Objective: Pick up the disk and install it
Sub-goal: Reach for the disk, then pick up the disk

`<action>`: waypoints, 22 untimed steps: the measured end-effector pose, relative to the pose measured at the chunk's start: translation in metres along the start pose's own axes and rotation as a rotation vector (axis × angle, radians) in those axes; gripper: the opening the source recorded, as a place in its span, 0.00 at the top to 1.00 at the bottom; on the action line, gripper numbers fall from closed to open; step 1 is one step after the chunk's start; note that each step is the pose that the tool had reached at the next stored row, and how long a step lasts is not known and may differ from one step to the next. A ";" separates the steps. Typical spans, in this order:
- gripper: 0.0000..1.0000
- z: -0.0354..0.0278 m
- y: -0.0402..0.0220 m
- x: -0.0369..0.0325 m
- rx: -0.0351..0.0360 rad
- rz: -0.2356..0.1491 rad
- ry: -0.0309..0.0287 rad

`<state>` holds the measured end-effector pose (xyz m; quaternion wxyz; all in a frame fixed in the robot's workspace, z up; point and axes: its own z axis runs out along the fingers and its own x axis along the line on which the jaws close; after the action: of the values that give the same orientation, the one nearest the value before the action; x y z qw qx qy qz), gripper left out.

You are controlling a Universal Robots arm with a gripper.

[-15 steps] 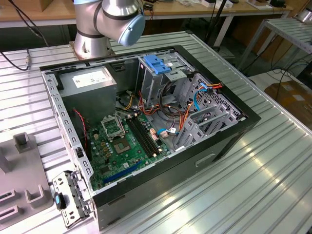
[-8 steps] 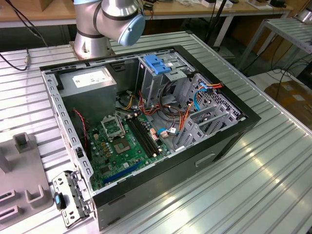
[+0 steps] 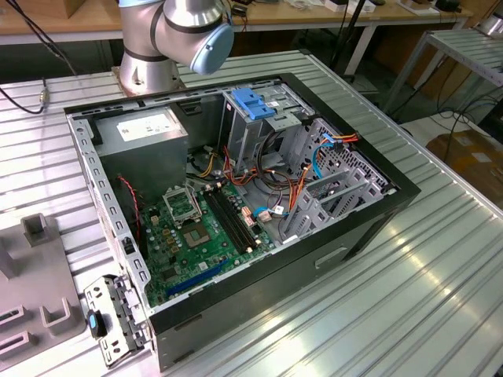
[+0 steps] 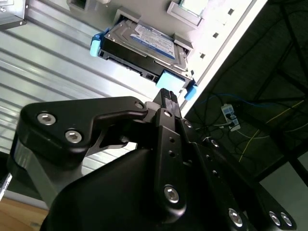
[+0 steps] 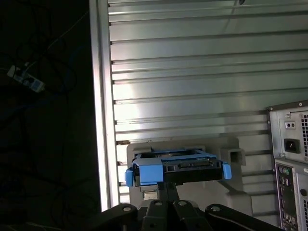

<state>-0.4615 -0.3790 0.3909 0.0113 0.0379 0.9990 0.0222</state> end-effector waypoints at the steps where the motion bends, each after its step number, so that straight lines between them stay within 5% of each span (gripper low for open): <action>1: 0.89 0.0000 0.0000 0.0000 0.0000 0.000 0.0000; 16: 0.89 0.0000 0.0000 0.0005 -0.0003 -0.018 0.0009; 22: 0.89 0.0001 -0.0001 0.0004 -0.0038 -0.181 0.0082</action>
<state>-0.4620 -0.3790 0.3908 0.0093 -0.0528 0.9983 0.0231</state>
